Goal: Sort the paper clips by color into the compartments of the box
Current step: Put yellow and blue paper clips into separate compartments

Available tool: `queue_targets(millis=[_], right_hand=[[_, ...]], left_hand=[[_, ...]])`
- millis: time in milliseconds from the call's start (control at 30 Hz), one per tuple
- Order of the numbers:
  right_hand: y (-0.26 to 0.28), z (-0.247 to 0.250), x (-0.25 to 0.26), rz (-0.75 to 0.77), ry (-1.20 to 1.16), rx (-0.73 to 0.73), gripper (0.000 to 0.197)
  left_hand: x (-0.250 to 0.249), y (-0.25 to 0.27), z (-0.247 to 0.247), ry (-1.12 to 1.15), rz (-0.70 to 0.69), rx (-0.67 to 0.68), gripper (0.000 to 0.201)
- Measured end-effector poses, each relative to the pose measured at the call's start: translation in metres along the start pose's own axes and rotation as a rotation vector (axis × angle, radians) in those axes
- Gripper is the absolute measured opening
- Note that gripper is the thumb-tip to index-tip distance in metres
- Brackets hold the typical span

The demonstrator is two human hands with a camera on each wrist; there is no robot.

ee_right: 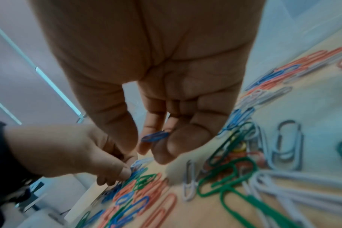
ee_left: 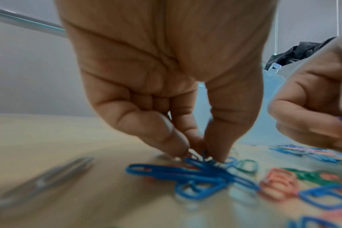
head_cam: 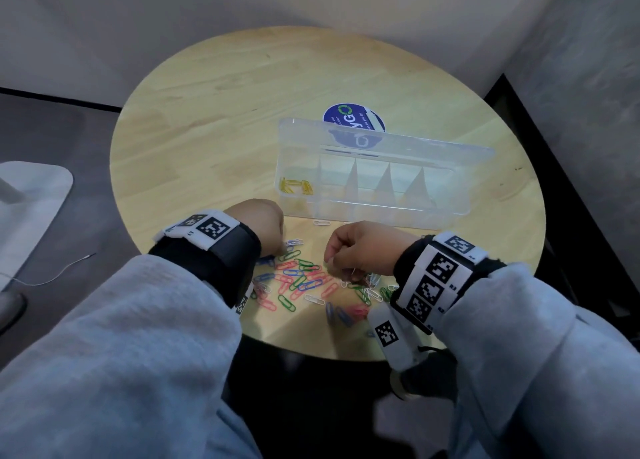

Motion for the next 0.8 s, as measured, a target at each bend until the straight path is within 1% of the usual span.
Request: queue_targets(millis=[67,100,200,233,267,333,433,567,667,733,800], right_hand=[[0.001,-0.004,0.006,0.020,0.109,0.009,0.018],[0.002,-0.006,0.010,0.034,0.185,0.014,0.019],[0.004,-0.014,0.021,0.089,0.437,0.019,0.021],[0.004,-0.017,0.024,0.108,0.508,0.016,0.018],[0.003,-0.020,0.026,0.120,0.558,0.012,0.016],[0.001,-0.025,0.028,0.123,0.625,0.004,0.015],[-0.002,-0.030,0.027,0.133,0.689,0.016,0.015],[-0.002,-0.032,0.030,0.176,0.703,0.015,0.011],[-0.001,-0.028,0.026,0.141,0.661,0.012,0.009],[-0.003,-0.021,0.021,0.088,0.524,0.010,0.012],[-0.004,-0.014,0.018,0.053,0.266,0.032,0.020]], left_hand=[[0.003,0.001,0.002,0.050,-0.001,-0.008,0.023],[0.004,0.002,0.003,0.072,-0.004,-0.013,0.022],[0.013,0.005,0.008,0.166,-0.016,-0.039,0.008],[0.017,0.006,0.009,0.220,-0.022,-0.039,0.010],[0.021,0.006,0.010,0.281,-0.032,-0.027,0.016],[0.029,0.006,0.013,0.446,-0.059,0.007,0.023],[0.035,0.010,0.020,0.693,-0.097,0.014,0.020],[0.038,0.017,0.022,0.941,-0.076,0.072,0.031],[0.035,0.020,0.026,1.135,-0.106,0.081,0.036],[0.036,0.021,0.030,1.316,-0.107,0.080,0.037],[0.037,0.021,0.031,1.470,-0.104,0.098,0.036]])
Point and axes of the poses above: each hand's wrist, its own y-axis away from the middle knuckle, its own z-axis out of the back of the hand, x = y × z, the point moved 7 cm from there along -y, towards the middle knuckle, and after that the axes turned 1 degree about -z, right-handed, at the moved point
